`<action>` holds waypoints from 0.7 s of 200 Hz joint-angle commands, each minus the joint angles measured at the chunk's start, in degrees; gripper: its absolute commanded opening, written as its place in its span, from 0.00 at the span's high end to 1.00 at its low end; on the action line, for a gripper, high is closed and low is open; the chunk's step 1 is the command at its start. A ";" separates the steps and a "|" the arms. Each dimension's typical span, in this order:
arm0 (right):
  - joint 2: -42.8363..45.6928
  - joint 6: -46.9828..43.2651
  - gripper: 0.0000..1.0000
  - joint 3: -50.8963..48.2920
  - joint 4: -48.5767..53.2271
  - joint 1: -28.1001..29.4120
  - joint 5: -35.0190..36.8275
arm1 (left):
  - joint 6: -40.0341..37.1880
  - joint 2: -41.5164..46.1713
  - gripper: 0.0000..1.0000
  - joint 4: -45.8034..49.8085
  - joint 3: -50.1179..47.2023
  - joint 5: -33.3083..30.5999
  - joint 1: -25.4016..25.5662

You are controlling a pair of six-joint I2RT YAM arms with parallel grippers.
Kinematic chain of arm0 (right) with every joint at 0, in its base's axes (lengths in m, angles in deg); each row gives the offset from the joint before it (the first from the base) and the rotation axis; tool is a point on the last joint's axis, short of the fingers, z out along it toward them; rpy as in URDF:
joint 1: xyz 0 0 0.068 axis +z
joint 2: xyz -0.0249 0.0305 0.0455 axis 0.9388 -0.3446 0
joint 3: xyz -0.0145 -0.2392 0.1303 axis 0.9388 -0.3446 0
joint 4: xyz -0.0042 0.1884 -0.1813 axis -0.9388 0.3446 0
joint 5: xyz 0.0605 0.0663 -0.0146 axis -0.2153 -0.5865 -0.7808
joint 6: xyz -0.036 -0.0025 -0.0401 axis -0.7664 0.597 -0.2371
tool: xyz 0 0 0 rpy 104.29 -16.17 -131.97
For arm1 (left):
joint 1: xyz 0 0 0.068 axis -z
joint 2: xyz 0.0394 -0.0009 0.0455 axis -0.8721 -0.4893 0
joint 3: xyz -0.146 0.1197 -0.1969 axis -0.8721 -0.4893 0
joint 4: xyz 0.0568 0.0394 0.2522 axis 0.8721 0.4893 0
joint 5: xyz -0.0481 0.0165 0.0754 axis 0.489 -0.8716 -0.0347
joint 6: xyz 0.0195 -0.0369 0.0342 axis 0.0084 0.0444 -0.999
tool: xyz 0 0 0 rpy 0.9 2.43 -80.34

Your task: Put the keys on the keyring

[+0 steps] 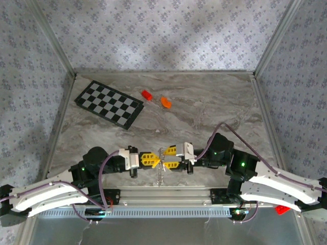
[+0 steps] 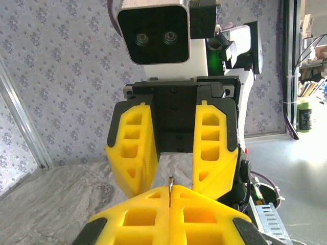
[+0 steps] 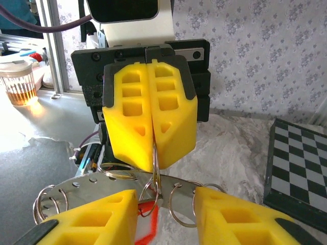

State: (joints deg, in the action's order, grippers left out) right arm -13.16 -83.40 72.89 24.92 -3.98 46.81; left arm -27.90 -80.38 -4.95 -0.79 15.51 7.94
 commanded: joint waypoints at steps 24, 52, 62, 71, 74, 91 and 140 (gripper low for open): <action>0.75 0.77 0.65 1.12 -0.97 0.38 -0.82 | 0.46 0.93 1.00 -3.49 0.72 0.85 -0.05; 0.29 1.04 0.69 0.91 -1.97 0.51 -1.34 | 0.52 0.76 1.00 -3.60 0.73 0.76 -0.04; 0.16 1.04 0.71 0.84 -2.12 0.58 -1.65 | 0.45 0.76 1.00 -3.54 0.74 0.59 0.00; 0.06 1.13 0.73 0.87 -2.36 0.66 -1.81 | 0.37 0.61 1.00 -3.50 0.69 0.48 -0.03; 0.10 1.13 0.73 0.84 -2.45 0.66 -1.94 | 0.30 0.67 1.00 -3.50 0.73 0.48 -0.08; -0.17 1.37 0.74 0.78 -2.87 0.67 -2.32 | 0.24 0.55 1.00 -3.61 0.65 0.39 0.00; -1.42 1.66 0.81 0.72 -3.51 0.67 -2.24 | 0.17 0.32 1.00 -3.64 0.73 0.41 -0.08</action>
State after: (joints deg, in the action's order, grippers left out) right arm -14.37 -82.61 72.89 22.98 -3.72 45.31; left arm -27.94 -80.27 -4.95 -0.85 15.51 7.94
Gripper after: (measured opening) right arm 0.207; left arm 0.044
